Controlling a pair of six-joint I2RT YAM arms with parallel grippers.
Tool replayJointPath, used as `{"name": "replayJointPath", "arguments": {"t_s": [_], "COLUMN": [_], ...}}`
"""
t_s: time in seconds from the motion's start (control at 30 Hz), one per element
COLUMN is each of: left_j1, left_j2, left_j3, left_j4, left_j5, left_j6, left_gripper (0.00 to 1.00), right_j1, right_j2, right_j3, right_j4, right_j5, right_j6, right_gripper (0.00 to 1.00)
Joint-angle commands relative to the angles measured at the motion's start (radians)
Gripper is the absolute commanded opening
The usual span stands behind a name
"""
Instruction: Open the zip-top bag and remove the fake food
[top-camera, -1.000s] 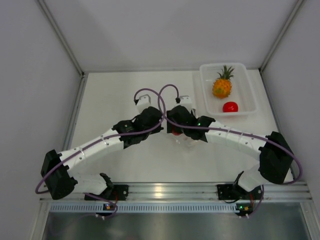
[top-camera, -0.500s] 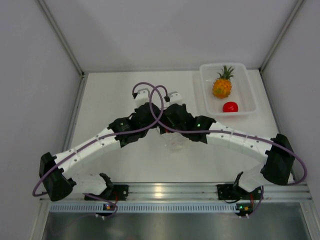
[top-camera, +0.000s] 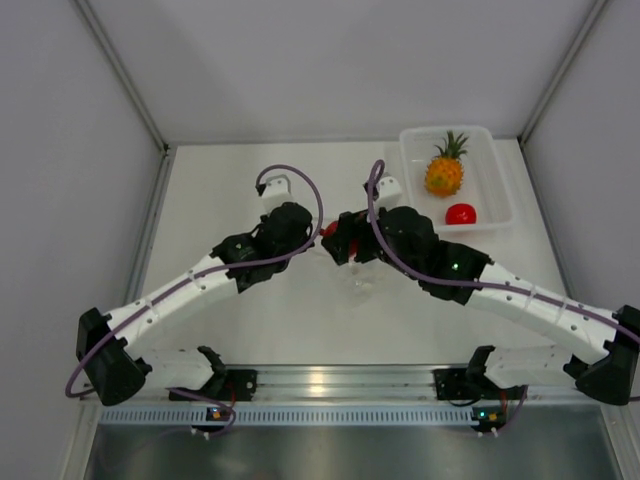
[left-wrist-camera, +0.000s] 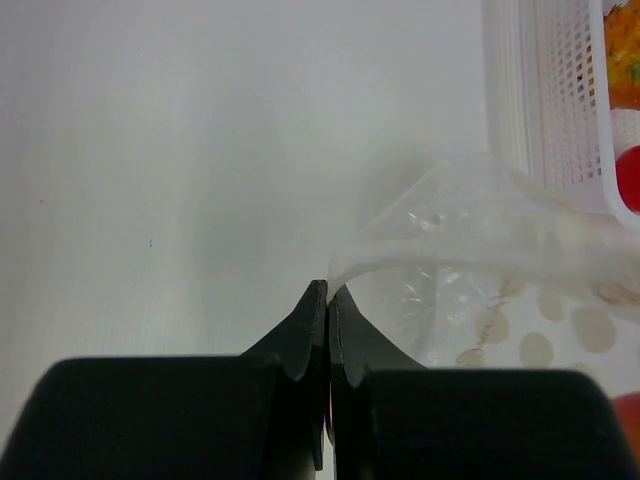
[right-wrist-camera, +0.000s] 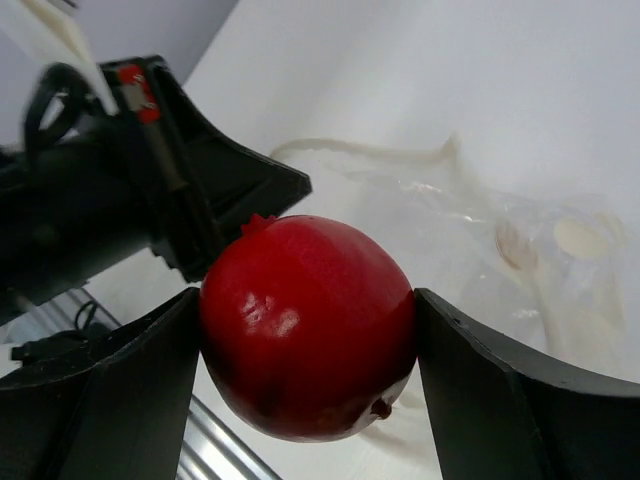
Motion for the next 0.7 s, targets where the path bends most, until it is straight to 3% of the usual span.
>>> {"name": "replayJointPath", "arguments": {"t_s": [0.0,0.13,0.3,0.5,0.67], "left_j1": [0.013,0.045,0.165,0.312,0.418], "left_j2": [-0.002,0.016,0.023,-0.011,0.002], "left_j3": [0.001,0.001,-0.004,0.036,0.134], "left_j4": [-0.003,-0.003,-0.007,-0.060,-0.144], "left_j5": [-0.006,0.036,0.106,0.146,0.165], "left_j6": [-0.001,-0.006,0.017,0.063,0.141], "left_gripper": [0.00,0.00,0.00,0.00,0.00], "right_j1": [-0.018,-0.067,-0.180,-0.481,-0.812], "right_j2": [-0.056,-0.102,-0.171,-0.195,-0.088], "right_j3": [-0.010,-0.007,0.026,0.022,0.026], "right_j4": [0.130,0.186,0.142,-0.037,-0.068], "right_j5": [-0.103,-0.180,-0.160,-0.013,-0.057], "right_j6": [-0.002,0.037,0.072,0.029,-0.024], "right_gripper": [0.33,0.32,0.32,0.33,0.35]}}
